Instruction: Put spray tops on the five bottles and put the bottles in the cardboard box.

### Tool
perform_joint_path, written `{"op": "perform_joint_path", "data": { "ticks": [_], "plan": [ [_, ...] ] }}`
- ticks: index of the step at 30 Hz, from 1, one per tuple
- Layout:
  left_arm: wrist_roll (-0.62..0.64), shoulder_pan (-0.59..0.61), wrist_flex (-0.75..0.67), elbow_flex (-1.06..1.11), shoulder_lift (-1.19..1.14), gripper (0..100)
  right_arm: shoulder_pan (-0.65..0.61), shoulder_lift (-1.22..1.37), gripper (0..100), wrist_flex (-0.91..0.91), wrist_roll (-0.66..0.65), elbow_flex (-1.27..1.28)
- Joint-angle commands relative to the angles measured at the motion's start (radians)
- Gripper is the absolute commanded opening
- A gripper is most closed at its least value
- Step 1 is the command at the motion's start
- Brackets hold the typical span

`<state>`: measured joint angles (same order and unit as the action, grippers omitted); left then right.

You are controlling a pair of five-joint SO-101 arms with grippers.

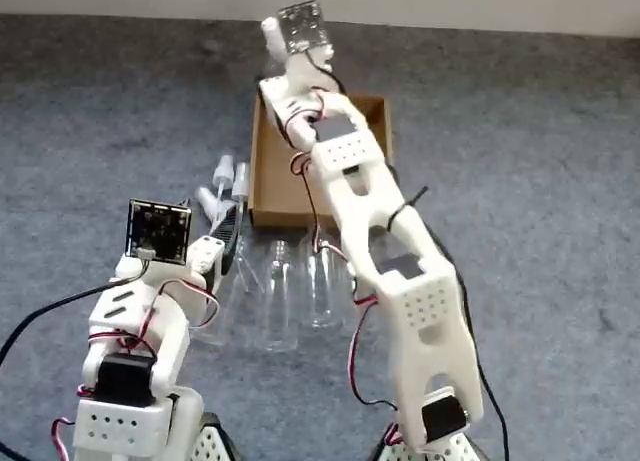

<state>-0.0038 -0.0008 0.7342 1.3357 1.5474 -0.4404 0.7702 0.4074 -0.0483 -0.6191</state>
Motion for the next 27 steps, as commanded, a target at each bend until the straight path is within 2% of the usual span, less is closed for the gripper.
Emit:
{"op": "perform_joint_path", "data": {
  "ticks": [1,19,21,27],
  "plan": [
    [0.006,0.013,-0.021,-0.008,0.004,17,0.01,0.038,0.4,-0.024,-0.028,-0.143],
    [0.006,0.013,-0.021,-0.008,0.004,17,0.01,0.084,0.8,-0.022,-0.028,-0.174],
    [0.006,0.013,-0.021,-0.008,0.004,17,0.01,0.082,3.8,-0.022,-0.028,-0.174],
    [0.006,0.013,-0.021,-0.008,0.004,17,-0.002,0.082,21.4,0.079,-0.028,-0.18]
  ]
}}
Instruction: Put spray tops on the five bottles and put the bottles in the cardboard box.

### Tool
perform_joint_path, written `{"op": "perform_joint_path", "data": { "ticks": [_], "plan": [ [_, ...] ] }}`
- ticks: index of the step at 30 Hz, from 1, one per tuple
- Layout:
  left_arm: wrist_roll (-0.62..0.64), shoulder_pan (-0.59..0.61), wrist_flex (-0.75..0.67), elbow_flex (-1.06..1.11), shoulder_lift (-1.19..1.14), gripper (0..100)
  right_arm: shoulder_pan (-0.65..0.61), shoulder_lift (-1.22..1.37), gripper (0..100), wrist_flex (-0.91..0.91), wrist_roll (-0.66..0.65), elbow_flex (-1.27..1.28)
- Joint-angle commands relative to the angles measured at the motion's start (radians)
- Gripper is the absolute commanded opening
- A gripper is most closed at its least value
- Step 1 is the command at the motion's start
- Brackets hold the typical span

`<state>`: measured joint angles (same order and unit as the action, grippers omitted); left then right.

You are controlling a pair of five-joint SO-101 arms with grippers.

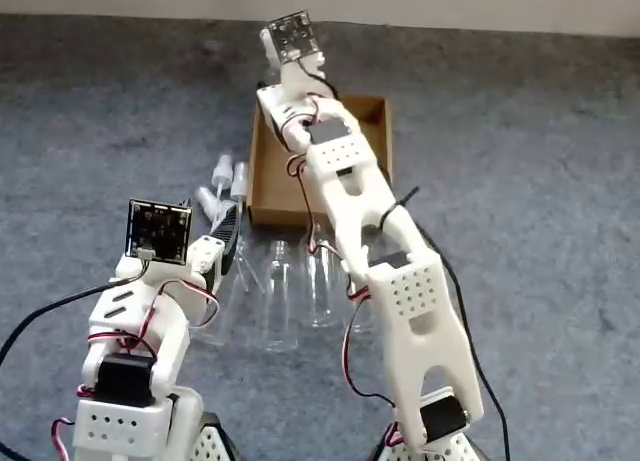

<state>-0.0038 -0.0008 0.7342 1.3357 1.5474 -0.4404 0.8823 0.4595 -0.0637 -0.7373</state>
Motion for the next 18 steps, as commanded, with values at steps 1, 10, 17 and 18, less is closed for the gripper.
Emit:
{"op": "perform_joint_path", "data": {
  "ticks": [1,10,17,18],
  "plan": [
    [0.006,0.013,-0.021,-0.008,0.004,17,-0.004,-0.03,22.4,0.028,-0.012,-0.062],
    [0.006,0.012,-0.021,-0.008,0.004,17,-0.015,-0.038,23.1,0.028,-0.012,-0.068],
    [0.005,0.012,-0.021,-0.008,0.004,17,-0.031,-0.038,23.2,0.03,-0.018,-0.068],
    [0.005,0.012,-0.021,-0.008,0.004,17,-0.031,-0.039,23.2,0.03,-0.02,-0.073]
  ]
}}
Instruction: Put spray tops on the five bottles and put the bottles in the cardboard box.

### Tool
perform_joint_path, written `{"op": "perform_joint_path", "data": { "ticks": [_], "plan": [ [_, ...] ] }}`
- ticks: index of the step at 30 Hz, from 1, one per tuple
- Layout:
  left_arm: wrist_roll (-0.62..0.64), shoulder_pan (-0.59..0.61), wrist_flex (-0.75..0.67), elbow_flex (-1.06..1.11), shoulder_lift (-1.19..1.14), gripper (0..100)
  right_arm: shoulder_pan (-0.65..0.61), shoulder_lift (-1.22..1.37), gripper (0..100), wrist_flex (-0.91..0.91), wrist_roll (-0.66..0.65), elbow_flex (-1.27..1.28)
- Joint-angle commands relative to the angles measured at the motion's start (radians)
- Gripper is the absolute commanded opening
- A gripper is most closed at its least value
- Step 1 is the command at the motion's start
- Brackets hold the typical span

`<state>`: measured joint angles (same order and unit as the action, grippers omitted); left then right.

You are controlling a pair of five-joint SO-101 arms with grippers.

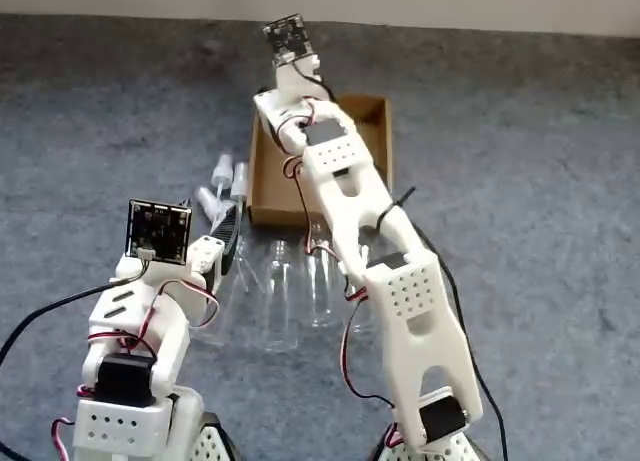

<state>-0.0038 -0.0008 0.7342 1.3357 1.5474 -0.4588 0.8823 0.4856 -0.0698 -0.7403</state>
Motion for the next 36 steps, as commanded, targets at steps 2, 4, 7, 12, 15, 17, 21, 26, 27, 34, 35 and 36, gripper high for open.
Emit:
{"op": "perform_joint_path", "data": {
  "ticks": [2,4,7,12,15,17,21,26,27,34,35,36],
  "plan": [
    [0.005,0.012,-0.021,-0.008,0.004,17,-0.013,-0.036,23.2,0.004,-0.014,-0.099],
    [0.005,0.012,-0.021,-0.008,0.004,17,-0.012,-0.036,23.2,0.005,-0.011,-0.12],
    [0.005,0.012,-0.021,-0.008,0.004,17,-0.012,-0.038,23.2,0.008,-0.011,-0.131],
    [0.005,0.012,-0.021,-0.008,0.004,17,-0.013,-0.035,24.2,0.081,-0.008,-0.186],
    [0.005,0.012,-0.021,-0.008,0.004,17,-0.013,-0.038,26.2,0.142,-0.008,-0.257],
    [0.005,0.012,-0.021,-0.008,0.004,17,-0.013,-0.035,26.2,0.189,-0.008,-0.32],
    [0.005,0.012,-0.021,-0.008,0.004,17,-0.013,-0.033,26.1,0.263,-0.008,-0.423],
    [0.005,0.012,-0.021,-0.008,0.004,17,-0.01,-0.038,25.9,0.447,-0.009,-0.61],
    [0.005,0.012,-0.021,-0.008,0.004,17,-0.01,-0.036,25.9,0.506,-0.011,-0.654],
    [0.005,0.012,-0.021,-0.008,0.004,17,-0.008,-0.031,8.7,0.828,-0.014,-0.94],
    [0.005,0.012,-0.021,-0.008,0.004,17,-0.008,-0.033,6.3,0.872,-0.014,-0.983],
    [0.005,0.012,-0.021,-0.008,0.004,17,-0.013,-0.042,4.6,0.915,-0.014,-1.018]
  ]
}}
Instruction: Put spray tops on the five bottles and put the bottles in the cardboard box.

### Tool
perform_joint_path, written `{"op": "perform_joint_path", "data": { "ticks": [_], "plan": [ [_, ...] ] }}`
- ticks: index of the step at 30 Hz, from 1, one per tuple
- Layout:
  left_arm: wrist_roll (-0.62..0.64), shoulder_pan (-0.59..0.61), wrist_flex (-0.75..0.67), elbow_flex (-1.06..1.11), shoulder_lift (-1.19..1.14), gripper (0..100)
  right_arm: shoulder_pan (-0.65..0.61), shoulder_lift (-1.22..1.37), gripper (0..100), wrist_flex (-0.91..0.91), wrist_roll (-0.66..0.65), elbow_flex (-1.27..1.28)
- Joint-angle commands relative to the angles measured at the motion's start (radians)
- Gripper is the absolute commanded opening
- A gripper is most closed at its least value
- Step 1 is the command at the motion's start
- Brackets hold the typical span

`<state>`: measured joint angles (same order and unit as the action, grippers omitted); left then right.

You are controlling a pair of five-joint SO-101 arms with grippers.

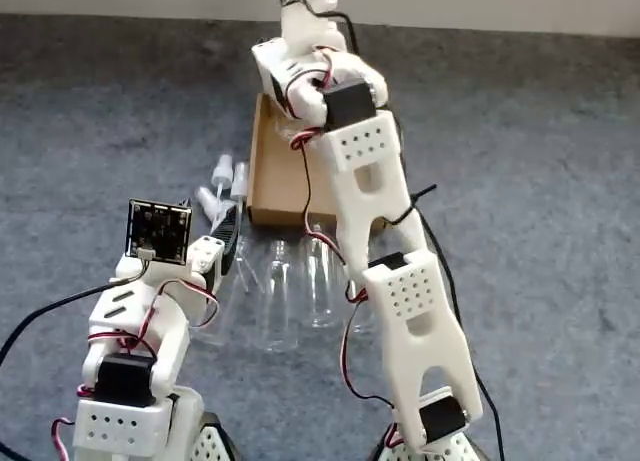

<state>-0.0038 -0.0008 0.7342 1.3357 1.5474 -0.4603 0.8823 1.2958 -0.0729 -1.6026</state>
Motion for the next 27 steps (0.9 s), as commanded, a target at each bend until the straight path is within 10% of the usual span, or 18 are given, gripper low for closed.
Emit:
{"op": "perform_joint_path", "data": {
  "ticks": [1,6,15,27],
  "plan": [
    [0.005,0.012,-0.021,-0.008,0.004,17,-0.013,-0.058,3.7,0.151,-0.011,-0.183],
    [0.005,0.013,-0.021,-0.007,0.004,17,-0.004,-0.13,3.4,0.461,-0.011,-0.165],
    [0.005,0.018,-0.021,-0.007,0.004,17,0.13,-0.257,3.0,0.475,-0.006,-0.113],
    [0.005,0.013,-0.021,-0.007,0.004,17,0.124,-0.901,3.5,0.404,-0.014,1.184]
  ]
}}
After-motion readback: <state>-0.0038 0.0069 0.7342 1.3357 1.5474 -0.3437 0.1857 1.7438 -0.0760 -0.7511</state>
